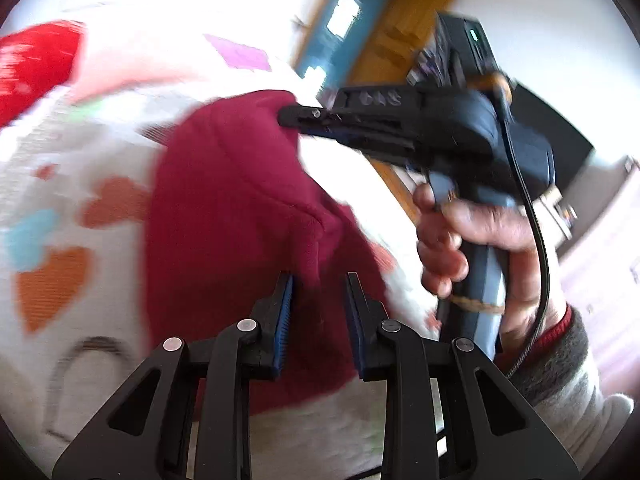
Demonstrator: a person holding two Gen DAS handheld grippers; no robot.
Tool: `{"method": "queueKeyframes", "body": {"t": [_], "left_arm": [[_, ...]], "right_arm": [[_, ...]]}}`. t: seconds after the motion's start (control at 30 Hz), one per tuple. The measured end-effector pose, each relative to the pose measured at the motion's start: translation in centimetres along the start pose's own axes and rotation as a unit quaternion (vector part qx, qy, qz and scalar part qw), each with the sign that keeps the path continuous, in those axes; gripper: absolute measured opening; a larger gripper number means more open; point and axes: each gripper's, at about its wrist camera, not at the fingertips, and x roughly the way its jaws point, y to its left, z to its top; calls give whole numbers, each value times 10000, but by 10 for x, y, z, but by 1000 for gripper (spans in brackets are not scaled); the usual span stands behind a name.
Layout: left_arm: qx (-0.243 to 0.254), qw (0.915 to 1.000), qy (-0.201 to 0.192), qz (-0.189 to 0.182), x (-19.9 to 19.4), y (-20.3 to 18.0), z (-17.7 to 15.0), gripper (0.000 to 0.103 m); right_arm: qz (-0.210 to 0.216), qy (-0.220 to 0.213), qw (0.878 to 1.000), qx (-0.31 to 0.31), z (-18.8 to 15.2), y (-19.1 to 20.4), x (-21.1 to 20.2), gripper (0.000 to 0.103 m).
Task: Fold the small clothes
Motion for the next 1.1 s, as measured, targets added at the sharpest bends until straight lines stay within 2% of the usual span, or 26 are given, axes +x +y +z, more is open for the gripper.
{"method": "queueKeyframes", "body": {"t": [0.07, 0.17, 0.2, 0.27, 0.33, 0.37, 0.4, 0.5, 0.6, 0.7, 0.77, 0.8, 0.9, 0.93, 1.0, 1.1], "left_arm": [[60, 9993, 372, -61, 36, -11, -6, 24], [353, 9972, 504, 418, 65, -20, -10, 24], [392, 9969, 509, 459, 63, -21, -10, 24], [406, 9972, 537, 325, 52, -22, -7, 24], [416, 9971, 601, 206, 35, -24, -6, 25], [458, 9974, 549, 131, 24, -22, -7, 26], [538, 9974, 456, 116, 12, -20, -8, 30], [753, 9964, 225, 327, -12, -14, -12, 38], [778, 9938, 117, 785, -17, 7, -10, 39], [461, 9917, 255, 1172, -1, 40, -9, 39], [231, 9918, 304, 1221, 6, 54, -12, 39], [179, 9912, 316, 1274, 9, 58, -13, 39], [97, 9915, 283, 1266, 7, 59, -12, 39], [107, 9920, 245, 1231, 1, 55, -11, 39], [165, 9926, 112, 1195, -4, 50, -6, 39], [230, 9938, -24, 1090, -15, 40, -5, 39]], "right_arm": [[-297, 5, 9992, 275, -7, -31, -10, 8], [-908, 194, 9940, 583, -25, -69, -5, 8], [-1092, 211, 9914, 697, -32, -78, -6, 8], [-931, 195, 9911, 932, -39, -87, -15, 9], [-563, 15, 9924, 1091, -43, -87, -32, 26], [-451, -20, 9930, 1088, -46, -83, -39, 49], [-391, -3, 9936, 1055, -47, -79, -42, 65], [-48, 199, 9964, 819, -57, -61, -44, 68], [132, 536, 9950, 836, -68, -54, -29, 69], [-10, 860, 9929, 817, -76, -51, -1, 72], [-119, 1037, 9918, 739, -81, -48, 22, 73], [-202, 984, 9930, 621, -83, -44, 26, 64], [-467, 760, 9960, 57, -80, -24, 30, 21], [-443, 668, 9968, -15, -78, -20, 28, 16], [-399, 458, 9979, -209, -71, -11, 9, 13], [-580, 139, 9959, -674, -62, 0, -31, 12]]}}
